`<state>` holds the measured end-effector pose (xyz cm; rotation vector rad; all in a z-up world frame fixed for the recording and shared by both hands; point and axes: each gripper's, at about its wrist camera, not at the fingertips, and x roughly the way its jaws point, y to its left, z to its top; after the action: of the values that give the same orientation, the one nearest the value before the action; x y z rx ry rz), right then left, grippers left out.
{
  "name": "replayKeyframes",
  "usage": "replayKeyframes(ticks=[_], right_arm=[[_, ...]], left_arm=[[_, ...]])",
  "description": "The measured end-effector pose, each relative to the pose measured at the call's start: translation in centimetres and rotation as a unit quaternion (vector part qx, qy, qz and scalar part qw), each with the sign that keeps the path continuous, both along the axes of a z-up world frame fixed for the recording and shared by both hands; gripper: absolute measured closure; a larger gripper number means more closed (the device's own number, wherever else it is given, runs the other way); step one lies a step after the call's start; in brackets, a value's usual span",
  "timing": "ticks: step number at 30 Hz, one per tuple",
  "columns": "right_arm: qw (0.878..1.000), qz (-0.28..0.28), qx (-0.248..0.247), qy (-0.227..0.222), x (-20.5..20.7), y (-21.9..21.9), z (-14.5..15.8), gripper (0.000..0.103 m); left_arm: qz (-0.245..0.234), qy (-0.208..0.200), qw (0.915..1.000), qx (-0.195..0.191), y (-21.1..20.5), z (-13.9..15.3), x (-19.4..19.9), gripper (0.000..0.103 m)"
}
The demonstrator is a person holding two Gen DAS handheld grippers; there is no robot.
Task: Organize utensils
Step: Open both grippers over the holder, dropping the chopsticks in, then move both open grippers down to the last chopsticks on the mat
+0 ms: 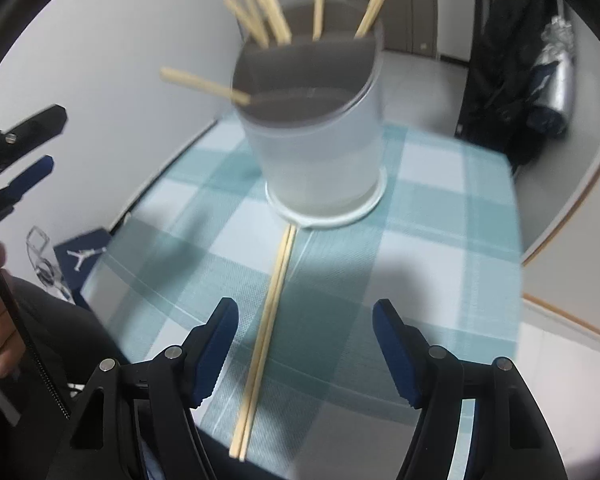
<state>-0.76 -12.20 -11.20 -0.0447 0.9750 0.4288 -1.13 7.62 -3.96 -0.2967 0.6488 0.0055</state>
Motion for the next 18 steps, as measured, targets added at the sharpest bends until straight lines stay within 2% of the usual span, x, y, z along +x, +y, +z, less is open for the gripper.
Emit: replayKeyframes(ticks=[3,5,7,10,14,17,18], right_arm=[[1.0,-0.001,-0.021,0.016,1.1,1.2,-1.6,0.036],[0.999,-0.017,-0.028,0.027,1.8,1.3,-2.6,0.042],[0.998,-0.02,-0.032,0.042,2.3,1.7,-3.3,0.055],[0.998,-0.016,-0.055,0.035,2.2,2.3,-3.6,0.063],[0.995,0.006,-0.095,0.018,1.8,3.2,-3.8,0.068],[0.995,0.011,-0.092,0.022,2.2,3.3,-3.9,0.081],[0.995,0.014,-0.091,0.024,2.3,3.3,-4.0,0.089]], left_arm=[[0.007,0.007,0.9997,-0.02,1.1,-0.1,-0.1,0.002],[0.014,0.006,0.9996,-0.025,1.7,0.1,-0.2,0.002],[0.024,0.005,0.9994,-0.026,2.2,0.2,-0.3,0.002],[0.034,0.006,0.999,-0.027,3.0,0.0,-0.3,0.002],[0.04,0.013,0.9987,-0.027,3.3,-0.5,0.3,0.002],[0.045,0.026,0.9984,-0.024,3.4,-1.0,0.5,0.002],[0.046,0.03,0.9982,-0.024,3.4,-1.1,0.5,0.002]])
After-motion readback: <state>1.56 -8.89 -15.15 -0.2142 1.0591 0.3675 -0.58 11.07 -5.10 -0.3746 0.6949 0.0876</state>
